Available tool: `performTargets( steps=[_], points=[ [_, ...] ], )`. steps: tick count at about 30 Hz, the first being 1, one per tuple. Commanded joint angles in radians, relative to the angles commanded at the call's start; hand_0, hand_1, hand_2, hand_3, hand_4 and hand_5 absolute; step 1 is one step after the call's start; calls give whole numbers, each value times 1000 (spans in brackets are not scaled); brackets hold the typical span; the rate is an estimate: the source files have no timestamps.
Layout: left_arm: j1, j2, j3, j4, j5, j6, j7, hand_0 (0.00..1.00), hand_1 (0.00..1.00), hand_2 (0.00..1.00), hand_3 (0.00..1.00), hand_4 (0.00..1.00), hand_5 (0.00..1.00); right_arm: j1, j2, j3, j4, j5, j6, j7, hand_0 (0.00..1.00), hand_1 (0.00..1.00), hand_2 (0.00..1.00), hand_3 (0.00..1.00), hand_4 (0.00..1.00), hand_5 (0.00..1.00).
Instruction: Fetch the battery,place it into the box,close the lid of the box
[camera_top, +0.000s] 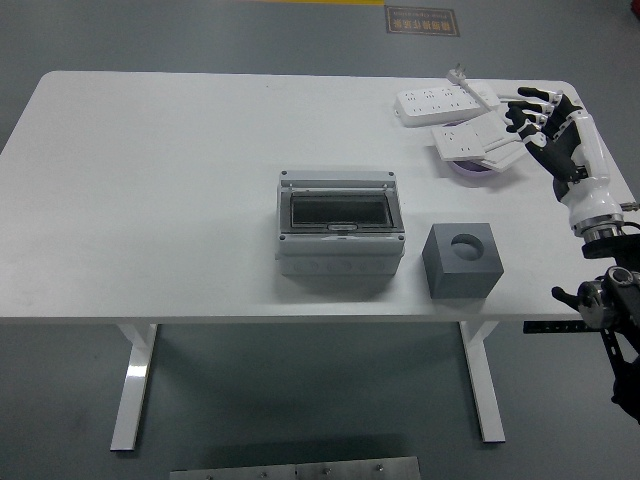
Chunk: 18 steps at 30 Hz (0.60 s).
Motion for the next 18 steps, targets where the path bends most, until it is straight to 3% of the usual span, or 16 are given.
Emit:
performTargets(
  steps=[18],
  points=[
    [10, 6, 13, 2, -26, 4, -7, 615, 694, 617, 595, 648, 64, -10, -9, -1, 8, -3, 9, -12, 691, 695, 709, 752, 822, 316]
  ],
)
